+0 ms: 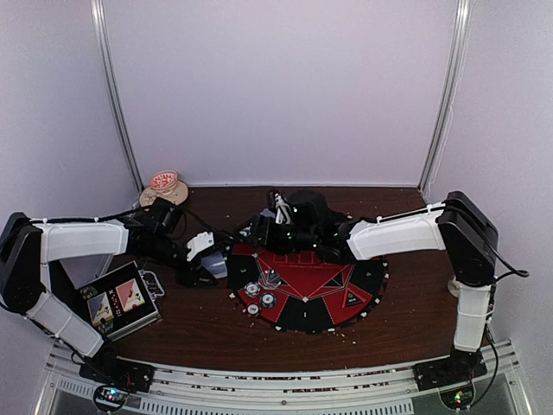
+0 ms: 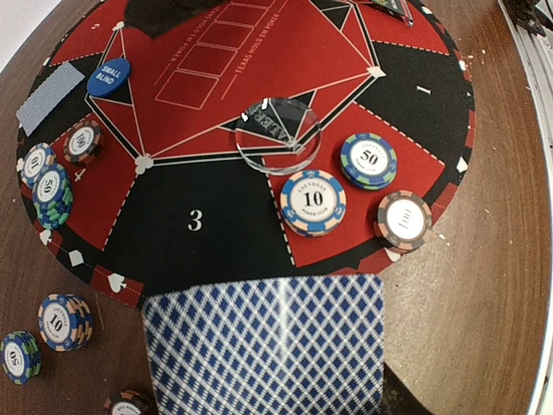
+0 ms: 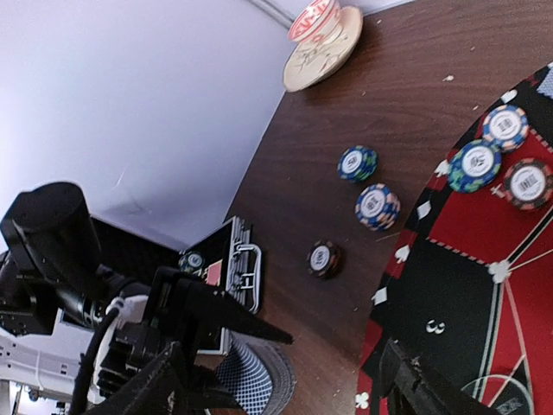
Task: Distribute texas hold em gaming equipment
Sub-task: Distribute the poker card in the small blind area, then pick up the poker card from the face-down deck piles.
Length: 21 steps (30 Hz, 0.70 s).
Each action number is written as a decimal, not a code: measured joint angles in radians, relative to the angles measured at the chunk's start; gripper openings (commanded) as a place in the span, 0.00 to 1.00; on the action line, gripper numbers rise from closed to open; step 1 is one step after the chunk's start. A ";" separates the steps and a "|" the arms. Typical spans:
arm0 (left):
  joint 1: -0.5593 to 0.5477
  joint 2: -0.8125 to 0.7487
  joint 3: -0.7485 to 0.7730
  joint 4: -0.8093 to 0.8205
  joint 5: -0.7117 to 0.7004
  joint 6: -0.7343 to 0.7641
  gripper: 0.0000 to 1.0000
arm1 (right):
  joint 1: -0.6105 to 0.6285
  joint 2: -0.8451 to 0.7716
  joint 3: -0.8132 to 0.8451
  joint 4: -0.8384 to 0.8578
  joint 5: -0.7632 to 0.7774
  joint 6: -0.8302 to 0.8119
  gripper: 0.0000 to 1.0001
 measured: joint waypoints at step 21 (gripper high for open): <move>0.000 -0.024 -0.009 -0.006 0.023 0.014 0.45 | 0.069 0.182 -0.016 0.191 -0.121 0.078 0.73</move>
